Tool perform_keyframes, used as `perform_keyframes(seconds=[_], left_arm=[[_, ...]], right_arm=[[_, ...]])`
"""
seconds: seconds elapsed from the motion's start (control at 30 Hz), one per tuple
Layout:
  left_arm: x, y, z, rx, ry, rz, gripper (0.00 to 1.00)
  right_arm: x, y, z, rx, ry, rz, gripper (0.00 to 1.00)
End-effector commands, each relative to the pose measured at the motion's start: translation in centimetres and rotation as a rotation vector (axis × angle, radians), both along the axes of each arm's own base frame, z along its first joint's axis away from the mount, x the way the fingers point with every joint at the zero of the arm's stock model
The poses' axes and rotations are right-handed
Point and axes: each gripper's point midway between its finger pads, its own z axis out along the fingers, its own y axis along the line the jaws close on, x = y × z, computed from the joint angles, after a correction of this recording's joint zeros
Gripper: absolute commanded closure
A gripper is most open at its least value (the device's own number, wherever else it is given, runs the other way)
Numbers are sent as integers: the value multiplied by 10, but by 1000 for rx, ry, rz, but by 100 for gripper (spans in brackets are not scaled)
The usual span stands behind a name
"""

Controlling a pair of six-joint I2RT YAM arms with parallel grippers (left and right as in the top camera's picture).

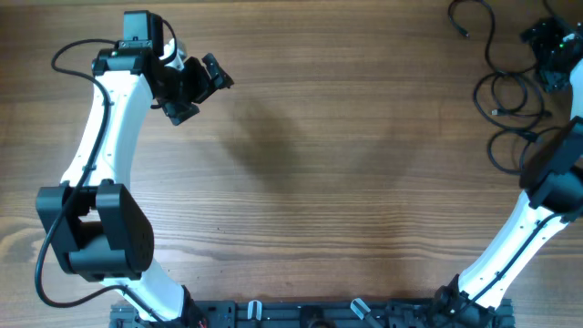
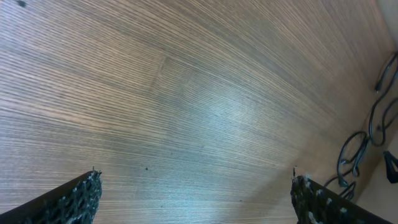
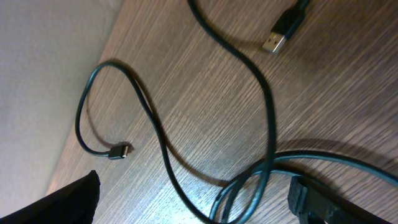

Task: Untangle cables

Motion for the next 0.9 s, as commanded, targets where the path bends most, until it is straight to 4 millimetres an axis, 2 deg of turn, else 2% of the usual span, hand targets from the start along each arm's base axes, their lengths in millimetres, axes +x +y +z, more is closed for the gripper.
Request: perform_keyframes(seconds=[0.0, 0.1, 0.2, 0.23, 0.27, 0.37, 0.4, 0.43, 0.5, 0.6, 0.73, 0.8, 0.87], left_arm=[[2, -5, -2, 14, -5, -16, 0], [2, -5, -2, 14, -6, -17, 0], [3, -5, -2, 14, -9, -17, 0], [4, -5, -2, 18, -11, -16, 0], [4, -1, -3, 41, -10, -7, 0], [8, 14, -3, 129, -32, 20, 0], [10, 14, 2, 137, -61, -1, 0], [10, 15, 6, 141, -76, -9, 0], [12, 16, 19, 153, -124, -18, 0], [11, 20, 24, 197, -153, -58, 0], [11, 20, 23, 196, -150, -58, 0], [11, 20, 23, 196, -150, -58, 0], [11, 19, 23, 196, -150, -58, 0]], right_arm=[[-3, 6, 33, 54, -79, 74, 0], [-12, 9, 90, 16, -143, 75, 0], [-28, 32, 171, -71, -232, 120, 0], [-43, 51, 194, -98, -229, 167, 0], [-54, 67, 208, -115, -221, 210, 0], [-86, 138, 241, -173, -196, 404, 0], [-98, 168, 245, -181, -174, 476, 0], [-103, 183, 246, -186, -162, 514, 0], [-117, 237, 248, -210, -129, 649, 0], [-135, 296, 237, -274, -46, 771, 0], [-152, 339, 232, -336, 0, 871, 0], [-159, 349, 232, -327, 6, 891, 0], [-167, 350, 229, -321, 32, 904, 0]])
